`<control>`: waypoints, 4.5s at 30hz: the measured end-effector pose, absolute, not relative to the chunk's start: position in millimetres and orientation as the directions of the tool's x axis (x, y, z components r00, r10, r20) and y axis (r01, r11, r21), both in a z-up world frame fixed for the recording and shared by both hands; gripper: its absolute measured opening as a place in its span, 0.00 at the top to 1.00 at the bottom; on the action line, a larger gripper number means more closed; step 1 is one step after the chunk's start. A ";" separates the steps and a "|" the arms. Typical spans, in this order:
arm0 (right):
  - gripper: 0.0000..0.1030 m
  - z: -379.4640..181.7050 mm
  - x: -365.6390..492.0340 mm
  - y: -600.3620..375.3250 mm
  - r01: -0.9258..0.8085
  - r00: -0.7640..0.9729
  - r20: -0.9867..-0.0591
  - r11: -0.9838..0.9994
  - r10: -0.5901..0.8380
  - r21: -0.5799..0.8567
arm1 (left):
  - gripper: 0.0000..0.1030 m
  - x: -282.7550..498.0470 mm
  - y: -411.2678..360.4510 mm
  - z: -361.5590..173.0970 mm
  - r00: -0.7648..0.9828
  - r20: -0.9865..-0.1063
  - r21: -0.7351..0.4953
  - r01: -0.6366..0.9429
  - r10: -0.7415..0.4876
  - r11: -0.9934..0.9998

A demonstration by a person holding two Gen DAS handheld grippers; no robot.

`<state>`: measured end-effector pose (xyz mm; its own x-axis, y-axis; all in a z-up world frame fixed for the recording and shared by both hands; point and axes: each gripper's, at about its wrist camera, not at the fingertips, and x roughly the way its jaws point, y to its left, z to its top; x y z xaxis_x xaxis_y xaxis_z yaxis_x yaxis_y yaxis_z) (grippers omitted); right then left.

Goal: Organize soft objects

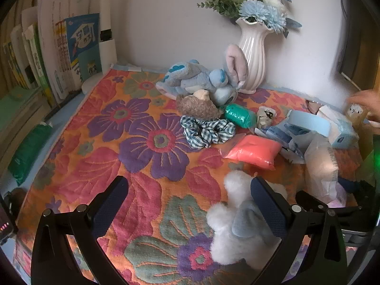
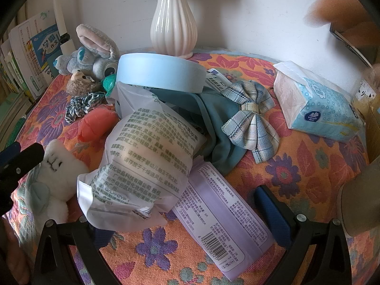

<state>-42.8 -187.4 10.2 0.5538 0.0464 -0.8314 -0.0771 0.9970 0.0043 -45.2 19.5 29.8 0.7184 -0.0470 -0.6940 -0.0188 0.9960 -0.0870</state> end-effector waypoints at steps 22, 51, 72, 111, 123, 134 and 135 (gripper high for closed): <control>0.00 9.1 -42.4 -187.7 -0.076 0.553 -0.832 0.997 0.048 0.007 | 0.00 -45.4 25.6 29.3 0.716 -0.691 -0.142 -0.005 -0.095 0.990; 0.00 9.6 -42.2 -187.9 -0.076 0.553 -0.832 0.997 0.047 0.006 | 0.00 -44.8 9.8 29.0 0.716 -0.698 -0.010 -0.038 0.020 0.999; 0.00 9.2 -42.1 -187.3 -0.076 0.553 -0.832 0.997 0.046 0.005 | 0.01 -72.5 3.6 39.6 0.665 -0.731 -0.104 0.115 -0.154 0.988; 0.15 36.9 -71.3 -224.1 -0.207 0.517 -0.842 0.977 0.155 0.053 | 0.22 -62.2 -26.4 20.8 0.539 -0.808 -0.104 0.265 -0.237 0.959; 0.60 32.1 -74.9 -223.7 -0.228 0.511 -0.841 0.971 0.178 0.067 | 0.55 -74.7 -35.5 34.9 0.587 -0.775 -0.071 0.286 -0.234 0.956; 0.58 32.2 -98.7 -238.1 -0.210 0.488 -0.856 0.975 0.170 0.074 | 0.55 -94.8 -58.0 56.4 0.600 -0.745 -0.082 0.351 -0.292 0.933; 0.56 28.6 -95.3 -238.1 -0.200 0.478 -0.863 0.977 0.162 0.072 | 0.55 -95.0 -59.9 55.8 0.599 -0.747 -0.081 0.351 -0.290 0.933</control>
<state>-95.3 -238.1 28.6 0.4781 0.1616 -0.8633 -0.2004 0.9771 0.0719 -95.0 -59.9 55.8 0.5986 -0.2901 -0.7467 0.3514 0.9327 -0.0807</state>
